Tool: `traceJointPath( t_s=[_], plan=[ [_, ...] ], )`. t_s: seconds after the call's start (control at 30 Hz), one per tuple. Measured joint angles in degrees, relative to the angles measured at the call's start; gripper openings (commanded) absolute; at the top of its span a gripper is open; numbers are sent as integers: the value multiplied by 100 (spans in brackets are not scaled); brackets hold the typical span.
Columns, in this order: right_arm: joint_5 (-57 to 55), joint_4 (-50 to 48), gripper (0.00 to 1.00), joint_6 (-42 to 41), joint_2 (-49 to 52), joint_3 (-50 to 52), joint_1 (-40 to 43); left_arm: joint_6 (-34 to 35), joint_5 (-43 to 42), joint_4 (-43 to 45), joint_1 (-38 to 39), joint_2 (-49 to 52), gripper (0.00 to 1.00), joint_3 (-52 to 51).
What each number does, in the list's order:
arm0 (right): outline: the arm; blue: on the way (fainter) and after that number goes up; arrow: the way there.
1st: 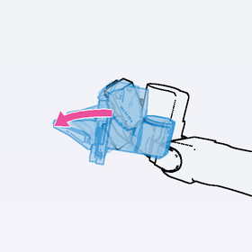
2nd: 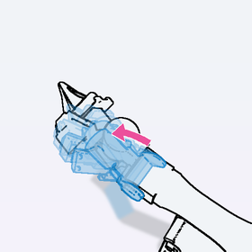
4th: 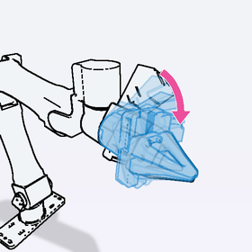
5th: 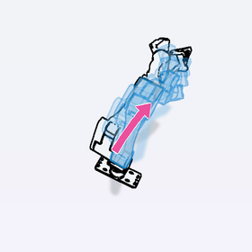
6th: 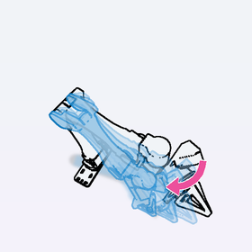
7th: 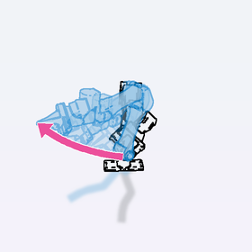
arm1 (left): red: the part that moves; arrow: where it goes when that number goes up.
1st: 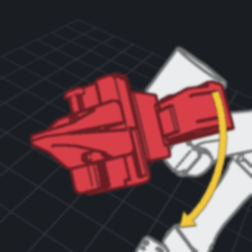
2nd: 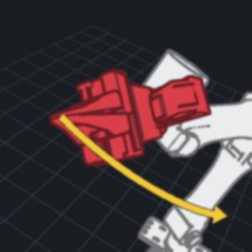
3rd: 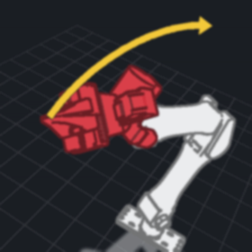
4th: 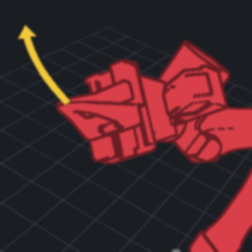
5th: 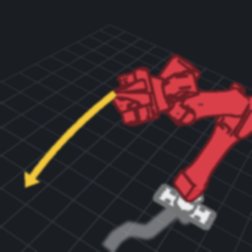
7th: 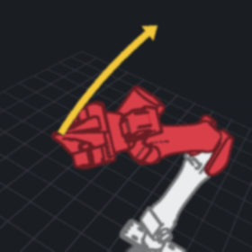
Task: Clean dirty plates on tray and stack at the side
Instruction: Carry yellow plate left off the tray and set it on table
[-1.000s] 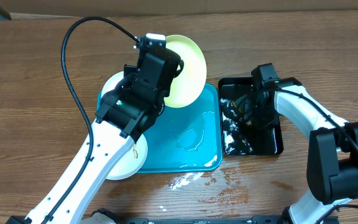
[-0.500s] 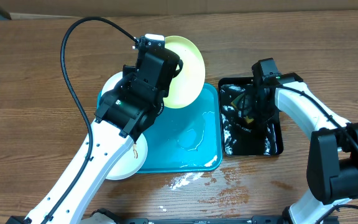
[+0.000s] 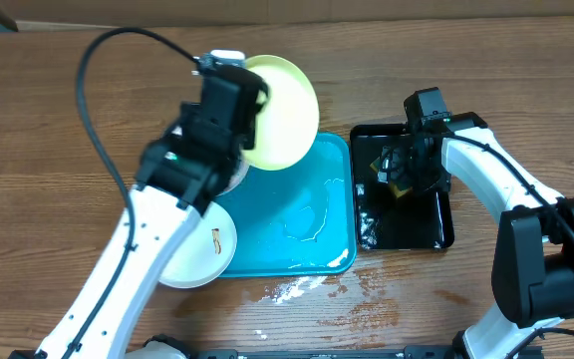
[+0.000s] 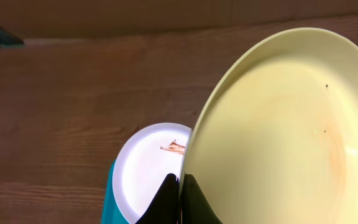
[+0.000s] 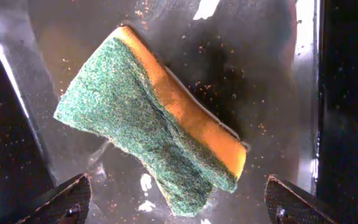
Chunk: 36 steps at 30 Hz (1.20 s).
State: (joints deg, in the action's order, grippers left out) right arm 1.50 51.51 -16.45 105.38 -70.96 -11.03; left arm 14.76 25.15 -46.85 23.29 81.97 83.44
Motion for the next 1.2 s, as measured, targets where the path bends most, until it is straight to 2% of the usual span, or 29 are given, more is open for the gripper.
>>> traceJointPath(
  t_s=[0.1, 0.3, 0.47, 0.57, 0.73, 1.0, 1.2],
  plan=[
    [2, 9, 90, -2, 0, 0, 0, 127, -756, 9, -898, 0, 4, 0],
    [2, -201, 93, 2, 0, -2, 0, 431, -2264, -57, -3303, 20, 4, 0],
    [4, -474, 94, 4, 0, -9, 0, 632, -2723, -129, -4857, 227, 4, 0],
    [2, -490, 94, 4, 0, -9, 0, 664, -2793, -131, -5407, 487, 4, 0],
    [2, -470, 95, 4, 0, -9, 2, 782, -2640, 122, -5825, 1283, 4, 2],
    [-2, -448, 95, 116, 0, -9, 0, 780, -2505, 841, -5945, 2739, 4, 4],
    [-87, -769, 95, 341, 0, -9, 0, 715, -2459, 1182, -5978, 3058, 6, 7]
  ],
)
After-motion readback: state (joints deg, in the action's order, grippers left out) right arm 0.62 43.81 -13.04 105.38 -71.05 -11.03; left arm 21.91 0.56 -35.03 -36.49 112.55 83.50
